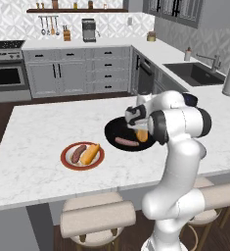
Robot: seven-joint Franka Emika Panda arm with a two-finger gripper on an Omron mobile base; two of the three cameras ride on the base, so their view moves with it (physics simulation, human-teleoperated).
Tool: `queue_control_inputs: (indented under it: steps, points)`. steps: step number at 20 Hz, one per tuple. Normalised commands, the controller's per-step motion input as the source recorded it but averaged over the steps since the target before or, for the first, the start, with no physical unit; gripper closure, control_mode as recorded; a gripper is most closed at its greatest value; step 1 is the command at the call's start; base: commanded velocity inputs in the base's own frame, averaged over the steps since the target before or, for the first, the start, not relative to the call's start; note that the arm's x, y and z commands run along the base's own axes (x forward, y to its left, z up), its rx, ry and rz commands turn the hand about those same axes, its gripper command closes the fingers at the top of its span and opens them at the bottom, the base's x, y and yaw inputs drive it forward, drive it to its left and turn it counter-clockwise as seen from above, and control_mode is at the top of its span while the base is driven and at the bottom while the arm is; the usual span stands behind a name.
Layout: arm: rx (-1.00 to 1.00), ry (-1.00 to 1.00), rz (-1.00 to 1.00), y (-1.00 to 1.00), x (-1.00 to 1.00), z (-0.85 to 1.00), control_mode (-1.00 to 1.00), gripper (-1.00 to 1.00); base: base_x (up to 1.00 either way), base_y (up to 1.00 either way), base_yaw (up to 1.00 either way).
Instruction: Place one bun and one sausage from the bowl on each plate.
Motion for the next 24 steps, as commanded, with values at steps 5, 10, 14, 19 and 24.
queue_control_inputs:
  steps: [5,10,14,19,24]
  points:
    - [0.03,0.0,0.02,0.04,0.31,-0.28,-1.0,-1.0,0.0,0.0,0.0]
    - [0.0,-0.01,0.0,0.0,0.08,-0.43,-1.0,-1.0,0.0,0.0,0.0]
    - [0.0,-0.05,0.0,0.06,0.26,-0.28,-1.0,-1.0,0.0,0.0,0.0]
    - [0.0,-0.05,0.01,0.09,0.14,-0.15,-1.0,1.0,0.0,0.0,0.0]
    - [0.0,-0.14,0.0,0.0,-0.51,0.46,-1.0,1.0,0.0,0.0,0.0]
